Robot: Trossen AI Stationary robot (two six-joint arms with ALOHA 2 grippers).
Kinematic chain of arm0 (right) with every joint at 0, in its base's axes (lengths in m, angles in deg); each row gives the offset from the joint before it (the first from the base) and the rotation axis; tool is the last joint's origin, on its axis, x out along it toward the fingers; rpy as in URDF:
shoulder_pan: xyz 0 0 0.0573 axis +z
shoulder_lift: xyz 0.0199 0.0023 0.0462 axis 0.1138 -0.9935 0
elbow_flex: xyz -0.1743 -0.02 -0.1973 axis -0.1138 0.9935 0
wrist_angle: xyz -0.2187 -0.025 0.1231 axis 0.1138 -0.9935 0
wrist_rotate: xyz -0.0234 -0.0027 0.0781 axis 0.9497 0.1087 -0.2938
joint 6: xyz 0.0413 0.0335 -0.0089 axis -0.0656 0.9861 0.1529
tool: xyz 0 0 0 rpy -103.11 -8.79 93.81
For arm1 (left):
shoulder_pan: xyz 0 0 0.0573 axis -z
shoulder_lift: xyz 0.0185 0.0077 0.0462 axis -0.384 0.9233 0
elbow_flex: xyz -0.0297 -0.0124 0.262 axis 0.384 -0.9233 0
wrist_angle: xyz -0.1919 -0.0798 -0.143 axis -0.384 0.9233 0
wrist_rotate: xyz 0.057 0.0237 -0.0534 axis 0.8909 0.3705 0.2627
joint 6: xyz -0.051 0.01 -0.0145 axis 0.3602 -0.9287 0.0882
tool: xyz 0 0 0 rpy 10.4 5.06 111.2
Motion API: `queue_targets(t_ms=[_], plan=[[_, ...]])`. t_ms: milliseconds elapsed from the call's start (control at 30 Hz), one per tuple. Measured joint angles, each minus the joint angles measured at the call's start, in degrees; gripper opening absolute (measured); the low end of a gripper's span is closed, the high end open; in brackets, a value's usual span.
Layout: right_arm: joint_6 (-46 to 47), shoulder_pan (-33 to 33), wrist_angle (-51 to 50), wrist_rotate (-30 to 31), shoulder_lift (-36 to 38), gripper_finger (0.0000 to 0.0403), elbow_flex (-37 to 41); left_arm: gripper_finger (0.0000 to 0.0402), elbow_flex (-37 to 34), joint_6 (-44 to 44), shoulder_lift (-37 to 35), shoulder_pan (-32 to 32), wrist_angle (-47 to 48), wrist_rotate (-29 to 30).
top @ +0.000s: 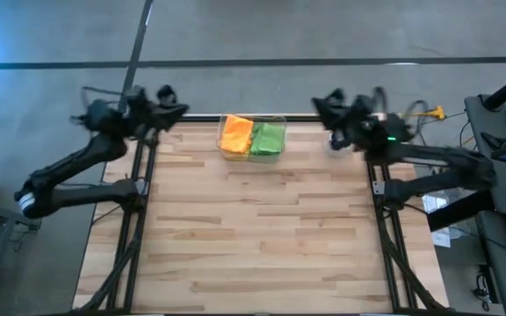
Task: Fold microfiber towels
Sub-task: Return to Home Position
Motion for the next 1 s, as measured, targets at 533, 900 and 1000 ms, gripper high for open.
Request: queue_targets(t_ms=[533, 900, 1000], plan=[[-4.5, 17.6, -4.7, 27.5, 40.8, 0.0008, 32.6, 0.0000, -29.7, 6.2, -37.8, 6.4, 12.0, 22.8], [-2.6, 18.8, -6.5, 32.7, 65.3, 0.0008, 47.0, 0.0000, -41.4, 10.6, -44.6, 6.7, 19.6, 24.9], [-2.4, 19.1, -7.5, 30.6, 65.2, 0.0008, 46.9, 0.0000, -44.0, 10.8, -46.4, 6.7, 17.5, 28.1]])
